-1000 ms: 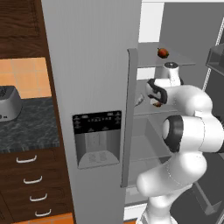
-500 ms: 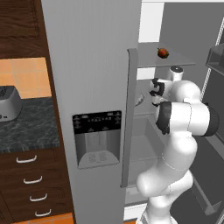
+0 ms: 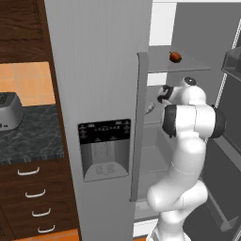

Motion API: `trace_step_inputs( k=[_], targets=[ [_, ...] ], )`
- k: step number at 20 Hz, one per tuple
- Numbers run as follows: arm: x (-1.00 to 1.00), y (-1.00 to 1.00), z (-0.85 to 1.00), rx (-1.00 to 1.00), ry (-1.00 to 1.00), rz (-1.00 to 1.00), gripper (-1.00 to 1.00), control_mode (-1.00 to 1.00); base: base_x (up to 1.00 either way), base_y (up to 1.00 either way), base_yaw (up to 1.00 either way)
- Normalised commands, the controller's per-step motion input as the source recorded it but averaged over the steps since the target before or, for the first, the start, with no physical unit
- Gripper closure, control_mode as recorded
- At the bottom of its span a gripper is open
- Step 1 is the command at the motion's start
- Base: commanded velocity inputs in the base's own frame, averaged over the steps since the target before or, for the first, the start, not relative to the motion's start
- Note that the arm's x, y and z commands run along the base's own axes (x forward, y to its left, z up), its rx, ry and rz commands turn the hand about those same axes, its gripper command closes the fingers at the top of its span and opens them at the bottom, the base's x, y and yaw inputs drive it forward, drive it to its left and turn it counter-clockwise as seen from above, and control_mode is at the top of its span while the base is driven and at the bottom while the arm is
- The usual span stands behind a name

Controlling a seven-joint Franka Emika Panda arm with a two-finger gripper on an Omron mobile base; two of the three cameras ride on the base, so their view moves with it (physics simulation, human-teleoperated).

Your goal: Place one bell pepper and one fish in each tupperware on the nearby counter, to pack two identical lunches.

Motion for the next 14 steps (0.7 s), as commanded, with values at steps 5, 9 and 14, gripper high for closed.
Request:
trace_step_inputs(
  k=[5,9,14],
  targets=[
    [0.20,0.06,-0.10,0.00,0.07,0.00,-1.00,-1.00,0.00,0.00,0.00],
    [0.14,0.11,-0.03,0.00,0.10,0.00,-1.00,-1.00,0.00,0.00,0.00],
    [0.00,0.27,-0.31,0.00,0.08,0.01,-1.00,-1.00,0.00,0.00,0.00]
  ],
)
